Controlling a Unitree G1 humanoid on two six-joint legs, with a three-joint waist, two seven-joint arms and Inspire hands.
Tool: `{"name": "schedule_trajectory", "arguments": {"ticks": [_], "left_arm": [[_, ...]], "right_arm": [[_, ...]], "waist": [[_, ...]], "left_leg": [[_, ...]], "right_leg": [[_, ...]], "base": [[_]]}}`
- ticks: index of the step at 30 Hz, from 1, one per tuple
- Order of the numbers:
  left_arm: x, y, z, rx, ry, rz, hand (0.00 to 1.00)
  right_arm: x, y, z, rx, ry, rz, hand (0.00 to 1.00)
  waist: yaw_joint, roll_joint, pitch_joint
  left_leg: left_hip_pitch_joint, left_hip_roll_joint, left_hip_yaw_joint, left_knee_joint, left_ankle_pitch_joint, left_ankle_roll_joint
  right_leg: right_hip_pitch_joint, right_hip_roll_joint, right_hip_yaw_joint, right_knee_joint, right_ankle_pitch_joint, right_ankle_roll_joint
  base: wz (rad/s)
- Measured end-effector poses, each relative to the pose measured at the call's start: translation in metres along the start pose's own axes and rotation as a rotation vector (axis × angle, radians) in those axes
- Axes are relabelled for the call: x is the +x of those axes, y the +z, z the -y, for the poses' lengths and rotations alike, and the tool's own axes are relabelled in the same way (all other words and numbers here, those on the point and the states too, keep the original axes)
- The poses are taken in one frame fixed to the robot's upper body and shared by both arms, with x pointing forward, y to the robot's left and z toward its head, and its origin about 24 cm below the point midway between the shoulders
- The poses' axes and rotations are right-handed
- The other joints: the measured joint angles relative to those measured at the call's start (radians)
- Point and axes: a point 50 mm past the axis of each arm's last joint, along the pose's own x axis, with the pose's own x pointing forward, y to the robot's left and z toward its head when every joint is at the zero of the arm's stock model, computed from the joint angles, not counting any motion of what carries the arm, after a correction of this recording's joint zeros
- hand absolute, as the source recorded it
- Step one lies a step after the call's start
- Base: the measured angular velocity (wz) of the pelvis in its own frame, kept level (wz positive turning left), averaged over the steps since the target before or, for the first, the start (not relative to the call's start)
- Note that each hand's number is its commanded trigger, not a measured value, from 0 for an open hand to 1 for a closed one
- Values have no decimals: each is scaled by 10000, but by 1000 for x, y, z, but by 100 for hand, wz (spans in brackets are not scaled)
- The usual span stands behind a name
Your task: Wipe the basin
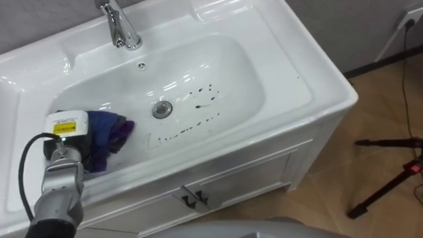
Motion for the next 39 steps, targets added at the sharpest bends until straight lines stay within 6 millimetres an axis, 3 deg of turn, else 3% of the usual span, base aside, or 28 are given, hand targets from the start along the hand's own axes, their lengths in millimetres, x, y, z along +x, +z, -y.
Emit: {"name": "schedule_trajectory", "arguments": {"ticks": [6, 13, 20, 25, 33, 36, 39], "left_arm": [[1, -9, -5, -322, 519, -292, 100], [2, -9, -8, -409, 612, -264, 100], [3, -4, -15, -690, 300, -121, 100], [0, 13, -25, -518, 132, 367, 100], [-5, 41, -15, -432, -500, 1092, 100], [-2, 50, -18, -599, -579, 1222, 100], [-3, 60, -18, -989, -723, 1305, 100]], "right_arm": [[-1, 1, 5, 205, -119, 139, 0], [0, -5, 4, 365, -124, -91, 0], [0, -5, 0, 108, -51, -81, 0], [1, -6, -7, -439, 234, -238, 0], [3, -1, -18, -1062, 570, -266, 0], [4, -5, -28, -998, 847, -457, 0], [4, -6, -33, -934, 974, -519, 0]], "waist": [[170, -103, 46], [113, -196, 26], [72, -283, 55], [-10, -471, 178], [-490, -710, 182], [-579, -829, 218], [-776, -841, 223]], "left_leg": [[22, -23, -88, -114, 2, -4], [-130, -42, -537, -39, 2, -11], [-112, -30, -520, -43, -5, -24], [-45, -23, -493, -72, -8, -32], [50, -22, -373, -217, -6, -37], [140, -15, -226, -260, 15, -72], [186, -8, -162, -302, 22, -83]], "right_leg": [[-136, -12, -42, 207, -79, -47], [-114, -23, -202, 159, -82, -75], [-97, -49, -353, 164, -81, -75], [-53, -53, -349, 173, -86, -65], [-10, -66, -334, 173, -77, -55], [-15, -60, -278, 179, -76, -54], [21, -70, -222, 171, -78, -22]], "base": [[2], [8], [7], [1], [0], [-3], [-3]]}}
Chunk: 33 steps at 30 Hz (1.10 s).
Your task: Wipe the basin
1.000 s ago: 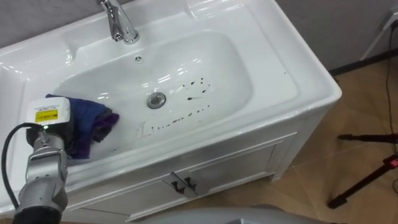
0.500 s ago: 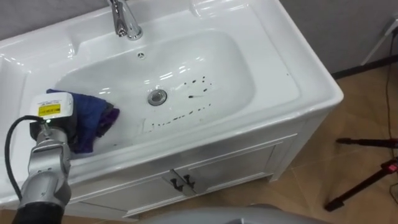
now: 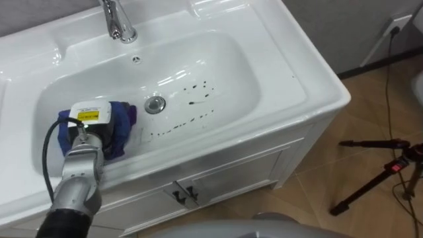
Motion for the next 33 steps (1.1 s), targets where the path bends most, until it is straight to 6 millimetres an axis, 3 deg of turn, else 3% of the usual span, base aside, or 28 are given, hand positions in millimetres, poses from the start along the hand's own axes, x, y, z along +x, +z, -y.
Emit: {"name": "schedule_trajectory", "arguments": {"ticks": [5, 9, 14, 19, 22, 33], "left_arm": [[6, 17, 1, -24, -242, 240, 100], [10, 30, 1, -9, -427, 455, 100], [12, 40, 0, -283, -475, 685, 100], [14, 48, -7, -416, -292, 844, 100], [15, 54, -11, -338, -188, 1001, 100], [17, 78, -23, -1502, -356, 1767, 100]], "right_arm": [[1, 3, -7, -114, 71, 27, 0], [1, -1, -10, -399, 180, -232, 0], [1, 0, -10, -407, 159, -243, 0], [2, -1, -18, -368, 336, -420, 0], [3, 0, -23, -457, 456, -483, 0], [2, 6, -26, -587, 699, -222, 0]], "waist": [[-255, -31, 5], [-316, -174, 42], [-590, -287, 16], [-908, -525, 29], [-1051, -684, -1], [-1365, -485, 10]], "left_leg": [[81, 35, 334, 20, 1, -2], [455, -1, 494, -134, 2, -1], [532, -27, 648, -151, 1, -1], [708, -89, 825, -330, 3, 1], [733, -94, 1010, -307, -3, 10], [704, -75, 1343, -101, -61, 79]], "right_leg": [[40, -31, 81, 1, 16, 48], [278, -19, 228, -14, -21, 111], [276, 0, 536, -14, -39, 230], [278, -1, 721, -20, -4, 327], [289, -7, 805, -46, 12, 382], [296, -42, 933, -179, 85, 471]], "base": [[-5], [-8], [-10], [-11], [-6], [-5]]}}
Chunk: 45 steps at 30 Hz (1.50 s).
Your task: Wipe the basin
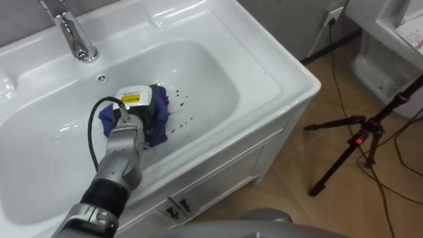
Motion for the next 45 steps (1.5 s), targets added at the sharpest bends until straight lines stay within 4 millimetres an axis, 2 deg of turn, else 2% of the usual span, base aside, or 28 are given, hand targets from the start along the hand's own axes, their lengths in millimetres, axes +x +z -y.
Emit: {"name": "schedule_trajectory", "arguments": {"ticks": [8, 11, 16, 19, 27, 35, 38, 45], "left_arm": [[3, 14, -7, -1034, -44, 585, 100], [4, 20, -10, -1312, -3, 852, 100], [1, 29, -18, -2482, 51, 1448, 100], [-2, 38, -27, -2832, 332, 2082, 100], [-2, 49, -40, -2683, 698, 2761, 100], [-2, 50, -46, -3116, 825, 2977, 100], [-1, 53, -52, -3127, 962, 3103, 100], [-1, 53, -49, -3011, 870, 3096, 100]], "right_arm": [[-1, 2, -4, -327, 201, 324, 0], [-1, -1, -4, -274, 209, 279, 0], [0, -4, -4, -325, 306, 85, 0], [0, -4, -5, -328, 386, 43, 0], [0, -4, -6, -340, 639, 52, 0], [0, 3, -4, -331, 620, 191, 0], [0, 1, -4, -320, 644, 95, 0], [0, -5, -5, -418, 726, -210, 0]], "waist": [[-58, 77, 25], [-62, 120, 12], [-306, 302, -3], [-475, 279, 16], [-484, 194, 106], [-469, 198, 103], [-471, 204, 99], [-453, 195, 103]], "left_leg": [[-22, 50, 3, 14, -5, -6], [-75, 68, 1, 70, -21, -5], [-216, 208, -28, 604, -232, -29], [-205, 217, -36, 629, -254, -26], [-171, 224, -38, 686, -255, -25], [-221, 231, -42, 693, -258, -21], [-232, 229, -42, 676, -261, -21], [-71, 210, -30, 478, -261, -21]], "right_leg": [[-15, 44, 6, -1, 18, -53], [-66, 114, 176, 0, 24, -55], [58, 166, 245, -8, 49, -79], [144, 172, 262, -15, 51, -83], [98, 216, 370, -23, 51, -82], [6, 235, 440, -18, 58, -93], [24, 235, 442, -4, 60, -95], [164, 266, 534, -19, 61, -96]], "base": [[0], [-5], [-9], [-4], [-3], [-2], [0], [-1]]}}
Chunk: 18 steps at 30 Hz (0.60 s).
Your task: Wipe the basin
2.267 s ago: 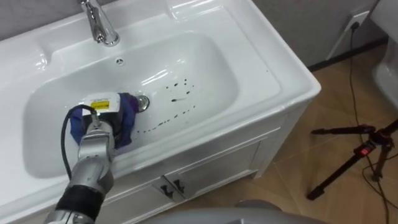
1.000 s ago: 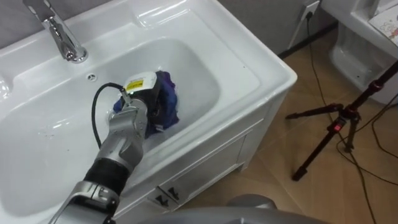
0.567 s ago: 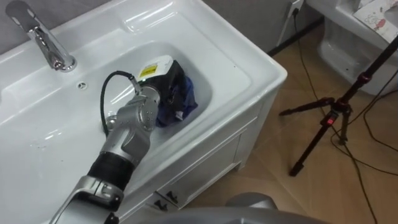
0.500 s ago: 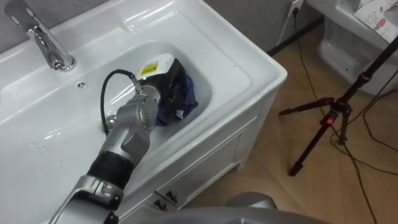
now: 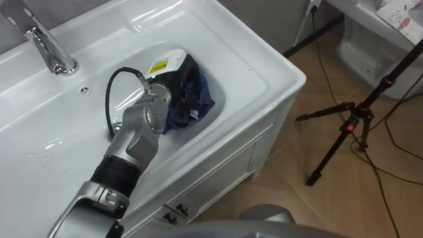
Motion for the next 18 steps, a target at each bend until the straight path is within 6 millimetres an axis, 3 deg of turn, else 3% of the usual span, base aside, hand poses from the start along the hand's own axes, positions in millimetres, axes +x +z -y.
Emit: {"name": "schedule_trajectory", "arguments": {"ticks": [5, 9, 18], "left_arm": [[-1, -7, 7, 69, -231, -287, 100], [-3, -16, 16, 107, -399, -555, 100], [-25, -77, 49, 88, -401, -2714, 100]], "right_arm": [[0, -1, -2, -8, 55, -44, 0], [0, -1, -1, -50, 33, -37, 0], [-1, 3, 2, -139, -324, 30, 0]], "waist": [[27, -20, -11], [303, -53, -39], [897, -230, -182]], "left_leg": [[103, 1, 25, -84, -2, 0], [195, 12, 26, -139, 0, 1], [185, 29, 18, 64, 3, 0]], "right_leg": [[-5, 34, 22, 16, 0, 0], [33, 95, 156, 31, 2, -11], [187, 123, 333, 37, -14, -52]], "base": [[-2], [-8], [-2]]}}
